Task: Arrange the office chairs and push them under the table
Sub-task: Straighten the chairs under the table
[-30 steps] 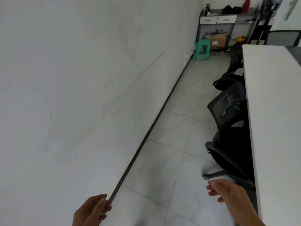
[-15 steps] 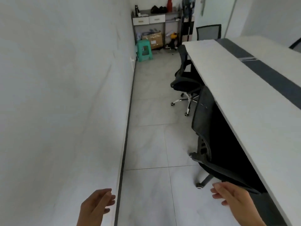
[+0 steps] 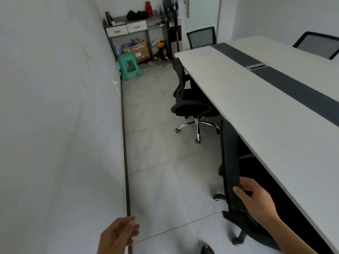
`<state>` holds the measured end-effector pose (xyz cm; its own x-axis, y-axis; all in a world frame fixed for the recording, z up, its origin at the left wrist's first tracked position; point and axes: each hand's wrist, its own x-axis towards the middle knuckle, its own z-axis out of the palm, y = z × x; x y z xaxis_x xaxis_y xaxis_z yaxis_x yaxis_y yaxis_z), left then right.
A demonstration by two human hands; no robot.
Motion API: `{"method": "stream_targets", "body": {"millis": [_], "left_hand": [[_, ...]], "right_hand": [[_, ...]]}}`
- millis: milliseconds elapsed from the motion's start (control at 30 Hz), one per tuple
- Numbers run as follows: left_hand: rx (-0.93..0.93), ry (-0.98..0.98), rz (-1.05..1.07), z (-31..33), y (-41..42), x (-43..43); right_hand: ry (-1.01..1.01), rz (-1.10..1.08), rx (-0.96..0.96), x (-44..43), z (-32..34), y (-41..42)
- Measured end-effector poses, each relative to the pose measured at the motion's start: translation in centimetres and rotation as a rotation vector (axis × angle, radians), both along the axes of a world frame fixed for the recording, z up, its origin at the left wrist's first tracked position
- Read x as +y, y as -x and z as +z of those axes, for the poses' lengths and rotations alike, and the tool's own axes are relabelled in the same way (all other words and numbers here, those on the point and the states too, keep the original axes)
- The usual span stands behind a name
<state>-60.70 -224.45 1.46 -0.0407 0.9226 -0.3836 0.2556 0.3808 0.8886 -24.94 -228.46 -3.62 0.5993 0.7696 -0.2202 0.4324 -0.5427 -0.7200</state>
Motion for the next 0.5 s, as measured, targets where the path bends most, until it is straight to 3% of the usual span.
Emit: {"method": "stream_targets", "body": {"millis": [200,333,500], "left_hand": [[-0.031,-0.002,-0.111,0.0,-2.4,11.4],[-0.056,0.028,-0.268,-2.1,-4.4,18.8],[-0.05,0.063,-0.601,-4.0,-7.4,27.2]], "right_hand": [[0.328,0.055,-0.153,10.5,-3.6,0.0],[0.364,0.029,-0.4,11.0,-5.8,1.2],[0.412,-0.123,-0.434,8.8,-5.6,3.0]]}}
